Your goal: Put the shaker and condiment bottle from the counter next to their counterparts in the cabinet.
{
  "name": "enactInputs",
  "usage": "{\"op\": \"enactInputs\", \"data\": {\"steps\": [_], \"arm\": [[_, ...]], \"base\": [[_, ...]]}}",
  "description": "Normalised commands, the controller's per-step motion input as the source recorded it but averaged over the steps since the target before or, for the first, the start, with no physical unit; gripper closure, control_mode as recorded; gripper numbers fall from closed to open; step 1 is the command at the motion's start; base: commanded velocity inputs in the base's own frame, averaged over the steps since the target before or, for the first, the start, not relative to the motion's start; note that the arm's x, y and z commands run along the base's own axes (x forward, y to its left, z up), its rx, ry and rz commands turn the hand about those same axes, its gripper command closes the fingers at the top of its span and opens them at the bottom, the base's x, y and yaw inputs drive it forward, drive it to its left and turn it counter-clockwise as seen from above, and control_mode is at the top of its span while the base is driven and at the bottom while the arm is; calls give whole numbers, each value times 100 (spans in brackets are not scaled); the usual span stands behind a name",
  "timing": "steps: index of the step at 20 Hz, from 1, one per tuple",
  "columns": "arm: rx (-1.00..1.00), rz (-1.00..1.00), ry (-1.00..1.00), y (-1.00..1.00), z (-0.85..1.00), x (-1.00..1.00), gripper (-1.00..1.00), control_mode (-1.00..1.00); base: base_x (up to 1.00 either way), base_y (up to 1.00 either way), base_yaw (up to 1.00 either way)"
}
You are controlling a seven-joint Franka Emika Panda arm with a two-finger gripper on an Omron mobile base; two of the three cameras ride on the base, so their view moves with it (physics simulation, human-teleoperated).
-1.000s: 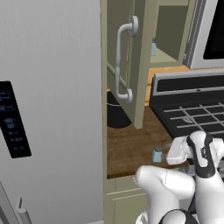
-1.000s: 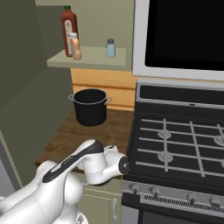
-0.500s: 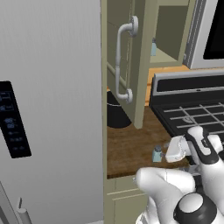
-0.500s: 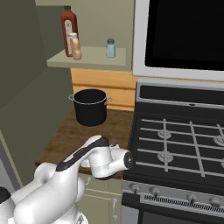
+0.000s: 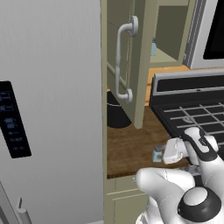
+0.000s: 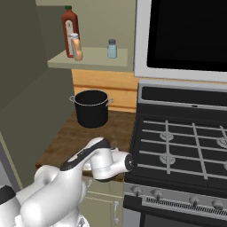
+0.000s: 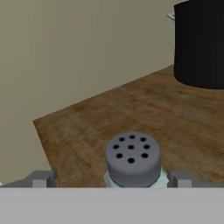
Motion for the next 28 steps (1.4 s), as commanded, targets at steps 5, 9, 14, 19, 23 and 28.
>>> {"op": "enactInputs", "data": {"steps": [5,9,14,19,23,28], "arm": [[0,0,2,13,-25,1,-100,-100],[0,0,4,0,-32,16,-100,-100],[0,-1,8,-5,-39,29,100,-100],[0,0,6,2,-28,15,100,-100],[0,0,1,0,-11,1,100,-100],[0,0,0,0,1,0,100,-100]], "base": [[0,0,0],[0,0,0],[0,0,0],[0,0,0],[0,0,0],[0,0,0]]}}
